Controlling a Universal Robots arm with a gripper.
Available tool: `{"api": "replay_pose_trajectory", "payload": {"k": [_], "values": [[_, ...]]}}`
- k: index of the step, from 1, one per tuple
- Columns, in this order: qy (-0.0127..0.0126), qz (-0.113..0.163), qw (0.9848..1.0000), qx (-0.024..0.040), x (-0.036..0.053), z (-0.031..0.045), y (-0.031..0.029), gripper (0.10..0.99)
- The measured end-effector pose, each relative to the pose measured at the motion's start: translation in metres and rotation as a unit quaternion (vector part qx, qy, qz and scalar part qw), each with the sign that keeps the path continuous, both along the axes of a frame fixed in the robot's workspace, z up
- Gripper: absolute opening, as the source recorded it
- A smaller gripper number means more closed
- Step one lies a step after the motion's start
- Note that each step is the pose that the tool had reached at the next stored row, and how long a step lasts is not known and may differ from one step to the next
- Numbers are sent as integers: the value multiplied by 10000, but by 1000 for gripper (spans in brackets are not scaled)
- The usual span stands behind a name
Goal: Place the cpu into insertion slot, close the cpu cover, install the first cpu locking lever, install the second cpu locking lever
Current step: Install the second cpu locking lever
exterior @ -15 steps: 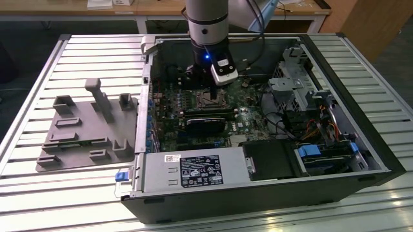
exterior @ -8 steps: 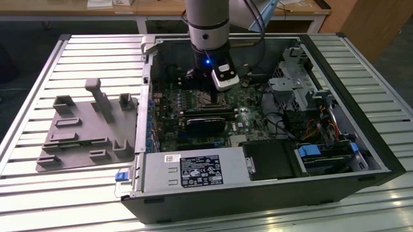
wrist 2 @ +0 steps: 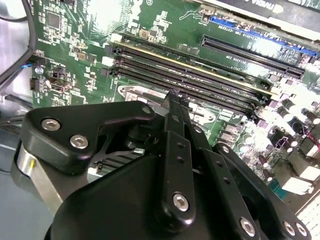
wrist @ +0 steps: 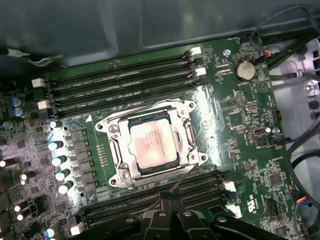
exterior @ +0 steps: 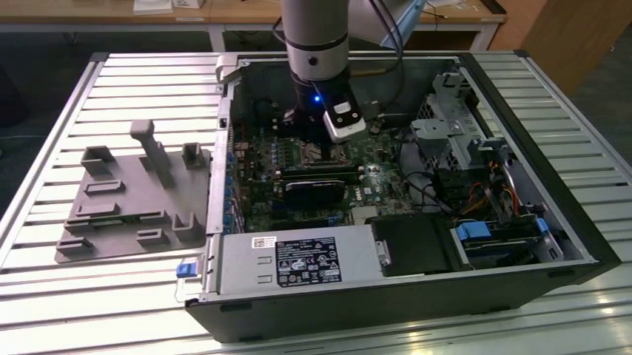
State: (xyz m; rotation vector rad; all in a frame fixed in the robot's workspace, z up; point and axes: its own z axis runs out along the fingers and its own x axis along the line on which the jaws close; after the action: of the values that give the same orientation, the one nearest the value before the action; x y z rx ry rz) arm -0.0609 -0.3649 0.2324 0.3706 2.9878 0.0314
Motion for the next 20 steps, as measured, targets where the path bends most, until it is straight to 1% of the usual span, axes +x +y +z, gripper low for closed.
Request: {"api": "replay_pose_trajectory", "payload": {"k": [6,13,14,15,16,17,19,20], "values": [[0,142,9999,0,-45,-40,-7,106],[0,171,9999,0,-48,-42,-8,106],[4,172,9999,1,-49,-43,-8,106],[26,172,9998,2,-48,-46,-8,106],[81,171,9998,4,-47,-51,-8,106],[148,172,9997,4,-44,-53,-8,106],[301,172,9994,8,-38,-58,-9,106],[351,171,9992,9,-36,-60,-9,106]]}}
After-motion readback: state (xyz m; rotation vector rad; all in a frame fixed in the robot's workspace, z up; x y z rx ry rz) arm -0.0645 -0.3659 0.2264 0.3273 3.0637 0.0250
